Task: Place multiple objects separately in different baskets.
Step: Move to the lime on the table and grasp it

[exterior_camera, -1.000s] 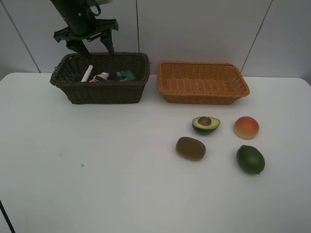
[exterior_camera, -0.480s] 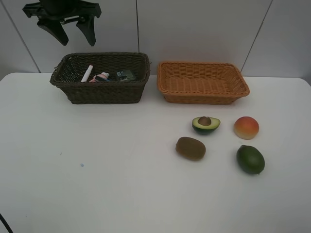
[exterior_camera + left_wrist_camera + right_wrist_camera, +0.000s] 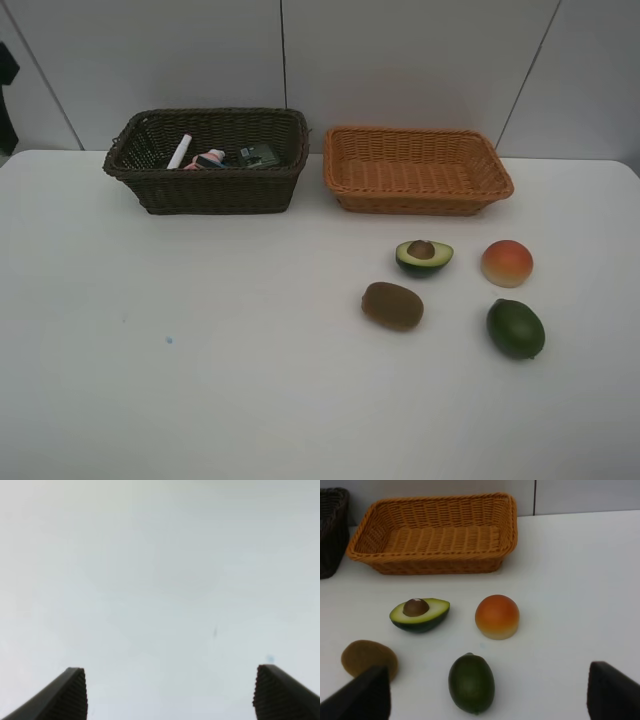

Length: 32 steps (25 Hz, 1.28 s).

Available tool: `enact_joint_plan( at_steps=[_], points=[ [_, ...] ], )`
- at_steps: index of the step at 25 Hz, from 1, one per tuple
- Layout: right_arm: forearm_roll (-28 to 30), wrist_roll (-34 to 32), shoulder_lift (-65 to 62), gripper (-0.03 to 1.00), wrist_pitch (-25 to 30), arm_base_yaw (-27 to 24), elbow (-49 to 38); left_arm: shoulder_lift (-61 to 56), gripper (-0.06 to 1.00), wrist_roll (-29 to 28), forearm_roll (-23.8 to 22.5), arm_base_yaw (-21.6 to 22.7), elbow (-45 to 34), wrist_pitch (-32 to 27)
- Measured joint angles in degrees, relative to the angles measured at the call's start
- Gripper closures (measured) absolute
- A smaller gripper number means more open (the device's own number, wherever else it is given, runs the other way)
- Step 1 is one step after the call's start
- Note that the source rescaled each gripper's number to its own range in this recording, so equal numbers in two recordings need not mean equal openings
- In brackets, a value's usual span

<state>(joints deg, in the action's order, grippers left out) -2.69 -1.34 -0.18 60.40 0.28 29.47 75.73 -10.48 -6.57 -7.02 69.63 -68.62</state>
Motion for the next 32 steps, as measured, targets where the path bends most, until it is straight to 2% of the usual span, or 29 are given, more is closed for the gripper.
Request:
enact_joint_plan(
  at_steps=[8, 15, 20, 32],
  points=[
    [0.00, 0.00, 0.00, -0.03, 0.00, 0.00, 0.00, -28.38, 0.14, 1.69, 3.21, 1.00, -22.40, -0.06],
    [0.00, 0.00, 0.00, -0.03, 0.00, 0.00, 0.00, -50.01, 0.14, 5.30, 4.34, 1.00, -32.72, -0.20],
    [0.00, 0.00, 0.00, -0.03, 0.00, 0.00, 0.00, -60.10, 0.14, 8.25, 4.77, 1.00, -37.11, -0.24],
    [0.00, 0.00, 0.00, -0.03, 0.00, 0.00, 0.00, -75.87, 0.14, 9.63, 4.83, 1.00, -37.70, -0.24]
  ],
)
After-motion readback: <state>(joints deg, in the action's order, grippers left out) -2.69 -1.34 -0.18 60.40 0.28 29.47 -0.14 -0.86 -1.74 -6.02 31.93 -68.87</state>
